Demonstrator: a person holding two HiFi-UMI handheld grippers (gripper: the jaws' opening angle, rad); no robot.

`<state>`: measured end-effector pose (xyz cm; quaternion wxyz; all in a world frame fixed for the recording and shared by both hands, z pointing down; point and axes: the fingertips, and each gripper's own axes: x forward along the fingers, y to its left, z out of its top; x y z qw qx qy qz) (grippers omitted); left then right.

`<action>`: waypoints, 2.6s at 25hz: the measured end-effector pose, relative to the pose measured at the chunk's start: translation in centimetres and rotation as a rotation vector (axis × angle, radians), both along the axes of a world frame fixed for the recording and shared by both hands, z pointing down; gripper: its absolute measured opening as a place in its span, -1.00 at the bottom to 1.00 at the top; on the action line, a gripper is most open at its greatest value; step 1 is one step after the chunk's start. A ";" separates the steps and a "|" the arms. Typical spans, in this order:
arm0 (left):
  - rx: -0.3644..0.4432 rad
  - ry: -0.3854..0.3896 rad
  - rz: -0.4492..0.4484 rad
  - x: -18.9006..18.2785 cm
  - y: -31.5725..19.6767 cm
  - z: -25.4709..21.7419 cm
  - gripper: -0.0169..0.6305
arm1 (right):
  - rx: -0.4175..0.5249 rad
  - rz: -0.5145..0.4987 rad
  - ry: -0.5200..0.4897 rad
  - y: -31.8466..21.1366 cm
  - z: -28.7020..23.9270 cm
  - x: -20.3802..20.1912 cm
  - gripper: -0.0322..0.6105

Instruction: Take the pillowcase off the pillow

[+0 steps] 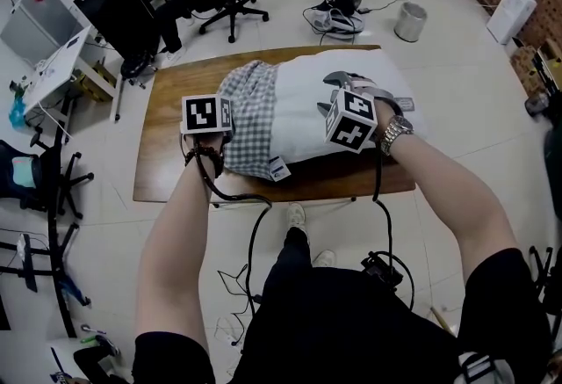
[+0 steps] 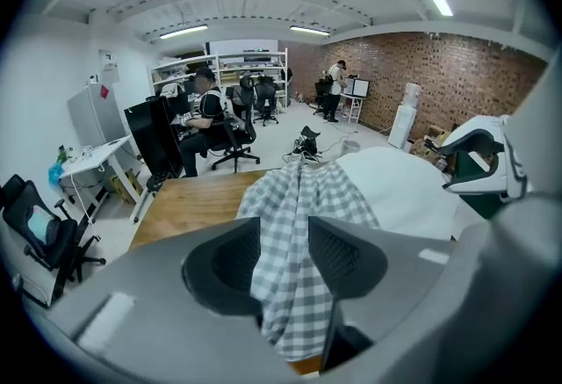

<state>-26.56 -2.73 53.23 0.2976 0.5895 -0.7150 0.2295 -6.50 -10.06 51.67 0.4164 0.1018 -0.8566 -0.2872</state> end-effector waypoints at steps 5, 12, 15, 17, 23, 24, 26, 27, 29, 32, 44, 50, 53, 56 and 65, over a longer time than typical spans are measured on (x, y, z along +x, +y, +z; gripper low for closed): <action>-0.001 0.000 0.104 0.2 -3.3 -1.1 -0.37 | -0.106 0.013 -0.047 -1.6 -1.2 -2.0 -0.24; -0.026 0.013 0.219 -1.5 -7.5 -1.6 -0.37 | -0.179 0.021 -0.059 -4.7 -2.2 -5.5 -0.23; -0.049 0.018 0.267 -2.7 -9.8 -2.1 -0.36 | -0.208 0.026 -0.048 -6.6 -2.7 -7.3 -0.23; -0.067 0.021 0.301 -3.4 -11.2 -2.4 -0.34 | -0.231 0.030 -0.042 -7.8 -3.1 -8.6 -0.23; -0.123 0.061 0.408 -3.9 -15.3 -2.2 -0.30 | -0.326 0.050 -0.032 -11.5 -2.8 -11.3 -0.23; -0.134 0.069 0.426 -4.0 -15.9 -2.1 -0.29 | -0.342 0.056 -0.030 -12.2 -2.8 -11.8 -0.22; -0.161 0.087 0.460 -4.1 -17.2 -1.7 -0.28 | -0.350 0.072 -0.027 -13.8 -3.1 -12.6 -0.22; -0.177 0.099 0.477 -4.1 -17.8 -1.5 -0.27 | -0.358 0.079 -0.024 -14.7 -3.2 -13.0 -0.21; -0.212 0.124 0.512 -4.5 -19.0 -1.1 -0.25 | -0.426 0.088 -0.005 -16.0 -2.3 -14.1 -0.16; -0.271 0.162 0.558 -5.2 -20.8 -0.3 -0.23 | -0.497 0.110 0.013 -18.1 -2.1 -15.9 -0.12; -0.482 0.242 0.665 -7.5 -25.4 3.4 -0.21 | -0.732 0.125 0.196 -22.7 2.2 -19.6 -0.09; -0.576 0.287 0.690 -7.8 -26.3 5.7 -0.21 | -0.842 0.125 0.301 -23.6 5.3 -20.1 -0.09; -0.600 0.320 0.686 -8.1 -26.1 6.5 -0.22 | -0.897 0.131 0.353 -23.1 7.3 -19.8 -0.09; -0.616 0.354 0.688 -7.9 -26.5 6.8 -0.38 | -0.957 0.147 0.387 -22.8 8.7 -19.1 -0.35; -0.554 0.370 0.550 -10.6 -27.4 5.6 -0.87 | -0.906 0.197 0.358 -23.9 6.7 -17.6 -0.84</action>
